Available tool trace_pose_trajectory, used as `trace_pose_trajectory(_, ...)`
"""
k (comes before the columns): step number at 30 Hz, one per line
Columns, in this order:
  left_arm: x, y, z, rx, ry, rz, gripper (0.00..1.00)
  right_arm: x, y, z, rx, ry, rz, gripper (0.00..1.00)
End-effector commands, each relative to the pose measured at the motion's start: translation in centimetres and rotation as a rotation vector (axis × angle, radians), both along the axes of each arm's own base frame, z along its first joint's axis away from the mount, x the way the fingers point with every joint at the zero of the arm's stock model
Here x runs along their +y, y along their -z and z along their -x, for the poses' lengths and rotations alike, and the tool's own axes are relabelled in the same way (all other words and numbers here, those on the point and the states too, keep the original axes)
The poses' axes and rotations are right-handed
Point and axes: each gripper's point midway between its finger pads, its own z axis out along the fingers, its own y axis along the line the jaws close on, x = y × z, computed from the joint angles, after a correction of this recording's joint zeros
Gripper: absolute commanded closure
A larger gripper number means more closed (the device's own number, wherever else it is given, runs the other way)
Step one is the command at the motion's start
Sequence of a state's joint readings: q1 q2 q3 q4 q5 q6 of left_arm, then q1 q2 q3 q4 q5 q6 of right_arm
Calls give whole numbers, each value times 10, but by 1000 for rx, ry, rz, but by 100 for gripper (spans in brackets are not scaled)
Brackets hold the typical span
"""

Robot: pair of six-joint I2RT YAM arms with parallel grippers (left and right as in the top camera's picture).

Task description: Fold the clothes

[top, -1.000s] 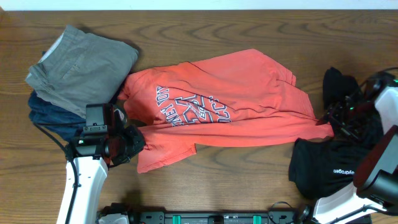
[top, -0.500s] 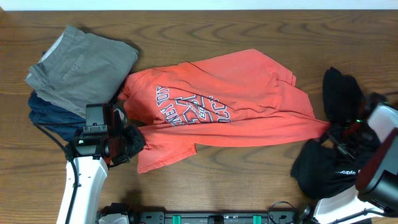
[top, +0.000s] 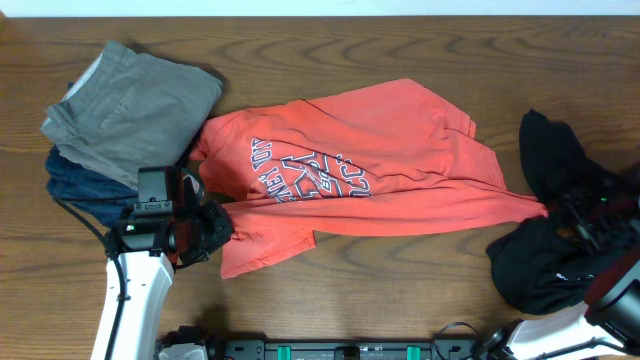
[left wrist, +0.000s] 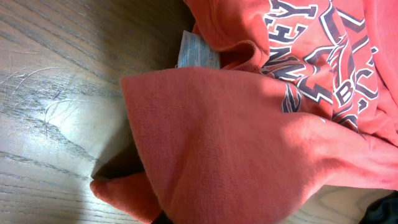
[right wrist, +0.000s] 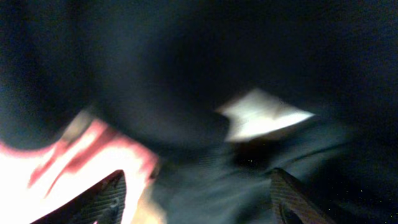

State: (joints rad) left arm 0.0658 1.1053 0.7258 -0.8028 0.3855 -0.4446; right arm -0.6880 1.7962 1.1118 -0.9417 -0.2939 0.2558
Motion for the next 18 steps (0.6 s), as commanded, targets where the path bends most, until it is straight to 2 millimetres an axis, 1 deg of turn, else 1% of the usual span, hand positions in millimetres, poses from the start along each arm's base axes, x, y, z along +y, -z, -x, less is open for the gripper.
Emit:
trace_pose_trajectory(1, 4, 2, -1, 5, -13, -12, 93, 40, -9, -26, -122, -198, -93, 23)
trace_pose_trajectory(3, 4, 2, -1, 5, -13, -11, 93, 44, -6, -26, -89, -230, -60, 22)
trace_pose_trajectory(4, 4, 2, -1, 5, -13, -11, 93, 43, -3, -24, -51, -225, -26, 22)
trace_pose_trajectory(9, 4, 2, 0, 5, -13, -12, 93, 25, 10, -7, 100, -150, 118, 21)
trace_pose_trajectory(13, 4, 2, -1, 5, -13, -11, 93, 15, 20, 2, 144, -73, 170, 22)
trace_pose_trajectory(15, 4, 2, -1, 5, -13, -11, 93, 16, 27, 8, 160, -57, 172, 22)
trace_pose_trajectory(18, 4, 2, 0, 5, -13, -12, 93, 21, 36, 28, 222, -46, 162, 23)
